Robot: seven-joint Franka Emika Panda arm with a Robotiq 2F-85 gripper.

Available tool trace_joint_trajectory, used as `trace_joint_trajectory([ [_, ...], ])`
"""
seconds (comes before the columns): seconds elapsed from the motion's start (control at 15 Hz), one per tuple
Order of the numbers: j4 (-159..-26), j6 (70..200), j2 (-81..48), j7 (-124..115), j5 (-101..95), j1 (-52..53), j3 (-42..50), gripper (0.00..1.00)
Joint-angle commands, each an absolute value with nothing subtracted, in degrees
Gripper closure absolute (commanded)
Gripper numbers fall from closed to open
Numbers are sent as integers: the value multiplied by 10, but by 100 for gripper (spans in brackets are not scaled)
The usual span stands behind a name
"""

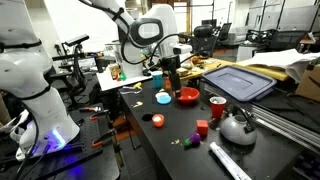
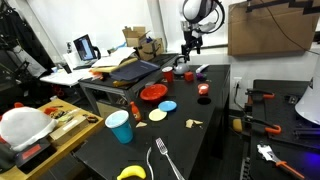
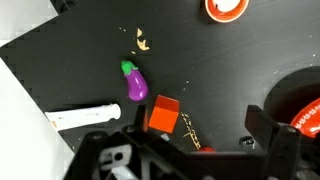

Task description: Move the orange object to the left

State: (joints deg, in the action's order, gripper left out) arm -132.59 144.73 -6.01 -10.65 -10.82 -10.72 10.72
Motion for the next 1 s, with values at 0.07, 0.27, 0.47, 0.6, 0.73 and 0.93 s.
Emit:
trace_joint_trajectory([
  [0.07, -1309, 1442, -76, -117, -110, -103, 114, 0],
  [0.27, -1286, 1439, -98, -133, -93, -105, 117, 0],
  [0.47, -1249, 1432, -134, -142, -63, -109, 122, 0],
  [0.6, -1220, 1419, -161, -135, -27, -116, 123, 0],
  [0.73, -1194, 1410, -189, -137, 0, -122, 126, 0],
  [0.93, -1159, 1405, -228, -140, 22, -130, 132, 0],
])
